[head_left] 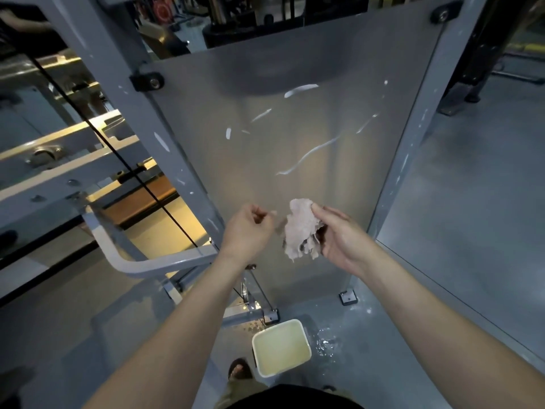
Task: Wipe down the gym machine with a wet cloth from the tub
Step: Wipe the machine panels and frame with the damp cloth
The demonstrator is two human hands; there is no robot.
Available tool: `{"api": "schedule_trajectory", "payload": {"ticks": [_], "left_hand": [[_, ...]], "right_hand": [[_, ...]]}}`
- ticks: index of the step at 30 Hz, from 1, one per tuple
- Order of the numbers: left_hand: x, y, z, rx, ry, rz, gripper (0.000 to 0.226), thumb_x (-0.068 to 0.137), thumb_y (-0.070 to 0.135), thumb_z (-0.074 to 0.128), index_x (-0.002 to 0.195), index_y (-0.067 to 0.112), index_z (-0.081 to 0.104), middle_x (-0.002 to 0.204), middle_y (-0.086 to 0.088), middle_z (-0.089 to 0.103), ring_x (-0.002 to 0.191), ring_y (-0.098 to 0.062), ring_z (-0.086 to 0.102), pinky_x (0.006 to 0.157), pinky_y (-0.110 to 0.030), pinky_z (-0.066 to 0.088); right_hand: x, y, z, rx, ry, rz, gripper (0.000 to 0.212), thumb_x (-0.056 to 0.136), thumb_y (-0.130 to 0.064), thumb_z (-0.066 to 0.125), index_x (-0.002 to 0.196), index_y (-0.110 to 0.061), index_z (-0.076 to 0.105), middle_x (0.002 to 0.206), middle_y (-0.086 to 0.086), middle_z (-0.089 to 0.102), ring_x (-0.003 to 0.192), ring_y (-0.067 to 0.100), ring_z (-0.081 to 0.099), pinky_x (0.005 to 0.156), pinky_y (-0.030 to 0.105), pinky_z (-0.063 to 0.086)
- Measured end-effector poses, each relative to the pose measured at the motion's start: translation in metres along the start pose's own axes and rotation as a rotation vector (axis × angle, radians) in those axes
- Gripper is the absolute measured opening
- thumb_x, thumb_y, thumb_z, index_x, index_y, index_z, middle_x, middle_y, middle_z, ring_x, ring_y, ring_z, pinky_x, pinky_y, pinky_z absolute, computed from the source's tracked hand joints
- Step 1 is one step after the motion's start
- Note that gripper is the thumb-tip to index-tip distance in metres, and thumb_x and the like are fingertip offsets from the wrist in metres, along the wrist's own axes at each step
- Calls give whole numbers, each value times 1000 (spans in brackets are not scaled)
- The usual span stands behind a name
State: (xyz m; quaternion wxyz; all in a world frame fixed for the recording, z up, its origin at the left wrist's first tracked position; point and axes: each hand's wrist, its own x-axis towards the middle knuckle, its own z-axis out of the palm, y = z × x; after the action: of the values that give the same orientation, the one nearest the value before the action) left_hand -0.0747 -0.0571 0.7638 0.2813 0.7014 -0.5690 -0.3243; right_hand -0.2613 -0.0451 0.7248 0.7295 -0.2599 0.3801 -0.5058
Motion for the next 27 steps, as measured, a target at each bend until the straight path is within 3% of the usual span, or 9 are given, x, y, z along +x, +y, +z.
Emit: {"api": "schedule_trajectory", "payload": {"ticks": [3,5,8,10,14,16,19,22,27], "left_hand": [[15,4,-19,43,79,115,9,97,26,56,99,17,61,88,6,63,89,-20,60,72,-30,42],[24,4,-31,86,117,237,5,94,19,56,91,19,59,84,7,61,90,-19,57,68,-28,39],[34,1,-39,236,170,463,5,92,14,58,91,16,62,92,5,58,103,-21,48,82,-33,42],[36,-6,-39,320,199,585,10,90,10,60,97,12,66,104,-1,58,111,-24,44,92,-37,44],[36,-21,-36,468,239,720,38,81,6,60,118,9,64,145,-14,43,140,-35,29,114,-52,33],[37,-24,-36,499,238,712,58,79,5,59,136,9,55,159,-13,28,152,-32,14,120,-53,25],[42,-26,-34,565,227,679,78,79,9,60,154,11,38,169,-8,10,158,-27,-3,126,-54,16],[48,-30,-32,646,227,677,86,79,12,59,160,12,29,171,-8,2,158,-25,-12,128,-49,5],[54,-39,-29,737,265,695,92,77,13,58,162,12,24,172,-7,-3,157,-26,-13,128,-44,-2]], "right_hand": [[13,-13,8,66,133,-128,15,97,-21,65,102,-7,61,101,24,70,85,34,69,64,35,54],[23,-20,17,-56,250,-265,11,97,-17,68,90,-15,59,90,18,68,79,27,62,60,31,50],[34,-29,35,-480,467,-580,10,95,-14,70,95,-20,61,86,-4,65,73,2,59,70,18,46],[38,-31,51,-668,497,-785,14,95,-11,68,105,-18,62,98,-3,65,79,-7,60,75,9,45],[66,-21,65,-1038,499,-1162,18,95,-4,67,114,-4,67,107,8,55,89,13,58,84,10,45],[89,-5,59,-1164,431,-1202,14,98,0,61,110,-1,68,106,11,56,89,22,62,83,26,53],[108,37,37,-1405,288,-1086,20,92,10,61,108,1,68,111,16,60,98,37,63,86,47,55],[104,41,33,-1461,229,-1048,20,91,7,61,106,-4,69,110,16,60,99,35,61,85,47,56],[104,-10,59,-1292,452,-1317,13,104,-7,56,102,-1,68,102,2,52,87,26,59,79,32,52]]}}
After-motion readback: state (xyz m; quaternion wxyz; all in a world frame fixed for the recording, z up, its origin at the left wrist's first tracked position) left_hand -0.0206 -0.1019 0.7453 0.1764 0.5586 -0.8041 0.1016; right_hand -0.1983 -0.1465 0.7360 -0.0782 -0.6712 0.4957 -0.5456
